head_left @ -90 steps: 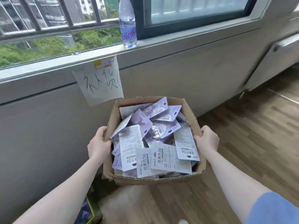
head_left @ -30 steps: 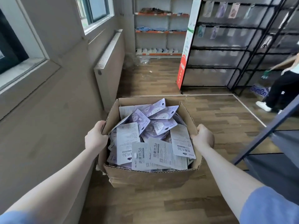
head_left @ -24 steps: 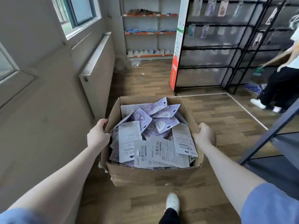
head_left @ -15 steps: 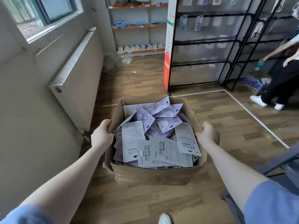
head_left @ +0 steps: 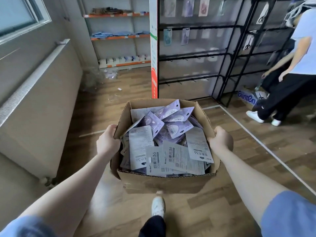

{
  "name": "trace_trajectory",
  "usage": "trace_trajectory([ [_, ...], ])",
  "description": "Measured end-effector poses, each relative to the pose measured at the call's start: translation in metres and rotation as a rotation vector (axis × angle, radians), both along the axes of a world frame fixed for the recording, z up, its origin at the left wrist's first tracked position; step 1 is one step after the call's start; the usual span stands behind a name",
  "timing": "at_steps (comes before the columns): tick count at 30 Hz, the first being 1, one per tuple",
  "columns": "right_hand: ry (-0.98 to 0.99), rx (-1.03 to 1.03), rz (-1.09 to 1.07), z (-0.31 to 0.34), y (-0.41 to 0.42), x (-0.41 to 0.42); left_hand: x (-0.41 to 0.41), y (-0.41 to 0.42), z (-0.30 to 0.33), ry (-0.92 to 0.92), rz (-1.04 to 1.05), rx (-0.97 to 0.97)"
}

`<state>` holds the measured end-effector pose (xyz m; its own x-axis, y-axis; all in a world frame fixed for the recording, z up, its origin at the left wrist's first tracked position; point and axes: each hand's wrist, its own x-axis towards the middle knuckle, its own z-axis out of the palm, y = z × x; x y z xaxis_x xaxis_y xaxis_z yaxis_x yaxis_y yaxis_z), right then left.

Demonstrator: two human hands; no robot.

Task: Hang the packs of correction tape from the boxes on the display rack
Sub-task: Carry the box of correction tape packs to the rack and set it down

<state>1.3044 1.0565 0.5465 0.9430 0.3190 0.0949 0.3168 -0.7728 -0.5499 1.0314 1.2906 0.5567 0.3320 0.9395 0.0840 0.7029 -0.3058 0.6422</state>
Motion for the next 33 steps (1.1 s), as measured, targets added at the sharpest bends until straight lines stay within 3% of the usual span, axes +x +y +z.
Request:
trace_trajectory([
  [9,0.035,-0.048,-0.038,-0.035,0.107,0.183,0.202,0.123,-0.045,0.065,-0.036,-0.041],
  [16,0.036,-0.045,-0.078,-0.009,0.159,0.301,0.329,0.182,-0.025,0.092,-0.084,-0.032],
  [24,0.000,-0.009,-0.055,-0.007,0.197,0.445,0.463,0.214,-0.013,0.076,-0.060,0.013],
  [33,0.055,-0.058,0.091,-0.036,0.232,0.677,0.663,0.210,-0.045,0.089,0.071,-0.049],
])
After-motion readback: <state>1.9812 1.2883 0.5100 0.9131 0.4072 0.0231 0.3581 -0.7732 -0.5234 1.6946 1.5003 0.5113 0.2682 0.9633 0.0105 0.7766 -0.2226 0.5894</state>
